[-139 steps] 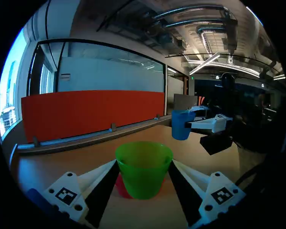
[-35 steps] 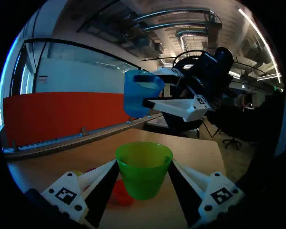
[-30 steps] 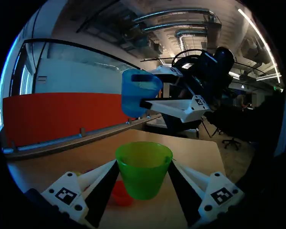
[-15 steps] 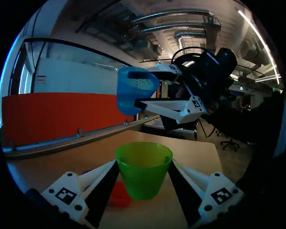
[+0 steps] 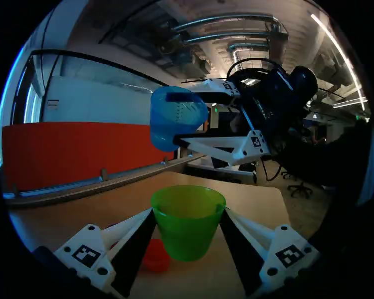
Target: Pour water
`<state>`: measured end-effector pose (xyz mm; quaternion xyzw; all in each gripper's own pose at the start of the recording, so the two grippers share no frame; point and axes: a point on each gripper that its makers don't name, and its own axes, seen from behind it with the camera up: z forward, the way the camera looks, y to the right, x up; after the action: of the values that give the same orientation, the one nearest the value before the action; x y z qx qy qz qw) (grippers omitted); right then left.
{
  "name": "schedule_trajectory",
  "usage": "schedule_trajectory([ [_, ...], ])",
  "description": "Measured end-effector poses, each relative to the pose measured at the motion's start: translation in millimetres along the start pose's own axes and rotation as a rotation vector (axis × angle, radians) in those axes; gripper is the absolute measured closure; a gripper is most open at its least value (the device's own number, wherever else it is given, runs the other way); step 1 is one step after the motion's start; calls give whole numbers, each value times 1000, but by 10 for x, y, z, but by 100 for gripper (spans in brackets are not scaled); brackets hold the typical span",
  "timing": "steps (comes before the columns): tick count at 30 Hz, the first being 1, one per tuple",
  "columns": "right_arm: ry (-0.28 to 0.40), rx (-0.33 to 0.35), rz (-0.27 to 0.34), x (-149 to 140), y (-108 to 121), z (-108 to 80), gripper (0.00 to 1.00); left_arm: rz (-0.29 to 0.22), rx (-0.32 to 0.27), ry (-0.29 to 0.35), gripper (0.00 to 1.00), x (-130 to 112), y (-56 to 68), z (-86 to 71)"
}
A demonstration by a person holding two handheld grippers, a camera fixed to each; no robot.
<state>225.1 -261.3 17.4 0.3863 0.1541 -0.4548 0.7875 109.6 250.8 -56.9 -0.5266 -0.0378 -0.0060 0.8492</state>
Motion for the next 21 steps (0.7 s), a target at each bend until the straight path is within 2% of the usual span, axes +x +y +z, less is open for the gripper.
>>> schedule_trajectory([
  [21,-13,-7,-109,50,3,4,10,-2,-2,9,15,29,4,18],
])
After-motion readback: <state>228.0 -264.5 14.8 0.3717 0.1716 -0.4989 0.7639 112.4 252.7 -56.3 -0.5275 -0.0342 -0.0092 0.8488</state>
